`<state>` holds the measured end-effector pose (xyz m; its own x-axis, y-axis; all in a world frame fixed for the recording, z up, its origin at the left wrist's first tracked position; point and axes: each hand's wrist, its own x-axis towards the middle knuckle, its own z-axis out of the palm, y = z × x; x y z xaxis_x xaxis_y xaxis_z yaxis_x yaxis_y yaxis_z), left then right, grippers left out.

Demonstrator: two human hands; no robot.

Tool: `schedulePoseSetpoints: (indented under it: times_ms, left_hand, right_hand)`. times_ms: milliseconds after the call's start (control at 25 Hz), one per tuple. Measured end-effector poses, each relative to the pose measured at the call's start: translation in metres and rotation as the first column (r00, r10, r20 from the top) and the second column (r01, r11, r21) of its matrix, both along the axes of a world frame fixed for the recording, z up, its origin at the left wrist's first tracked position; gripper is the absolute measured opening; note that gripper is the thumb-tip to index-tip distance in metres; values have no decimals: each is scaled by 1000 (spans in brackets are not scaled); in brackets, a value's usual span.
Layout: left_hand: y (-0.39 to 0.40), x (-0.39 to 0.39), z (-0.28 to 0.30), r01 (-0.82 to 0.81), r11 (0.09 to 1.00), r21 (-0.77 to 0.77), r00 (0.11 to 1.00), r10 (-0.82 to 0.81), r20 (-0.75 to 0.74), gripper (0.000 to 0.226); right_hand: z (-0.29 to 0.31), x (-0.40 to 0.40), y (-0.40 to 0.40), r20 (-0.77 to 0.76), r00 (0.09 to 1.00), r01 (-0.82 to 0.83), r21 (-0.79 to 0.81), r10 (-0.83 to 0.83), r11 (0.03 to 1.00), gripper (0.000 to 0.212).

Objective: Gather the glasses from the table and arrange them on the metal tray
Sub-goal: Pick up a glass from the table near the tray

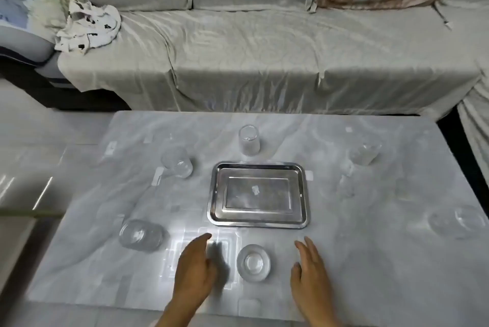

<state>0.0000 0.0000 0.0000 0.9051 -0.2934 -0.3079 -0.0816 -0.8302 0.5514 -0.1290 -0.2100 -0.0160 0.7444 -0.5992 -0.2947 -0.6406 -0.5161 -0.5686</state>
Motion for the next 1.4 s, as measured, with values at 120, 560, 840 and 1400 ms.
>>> schedulePoseSetpoints:
  times_ms: [120,560,840,1400]
  left_hand:
    - [-3,-11,-58,-41,998,57,987,31,158,49]
    - [20,-20,-163,105,986,130,886,-152,438,60]
    - [19,-28,-139,113,990,86,917,-137,375,58]
    - [-16,90,-111,-270,901,-340,953,300,39,39]
  right_hand:
    - [-48,-2,10,156,985,95,-150,-71,984,43]
    - [-147,-11,18,148,969,-107,-458,195,882,55]
    - [-125,-25,19,181,964,-140,-286,197,948,78]
    - [-80,25,52,612,780,-96,321,-130,942,74]
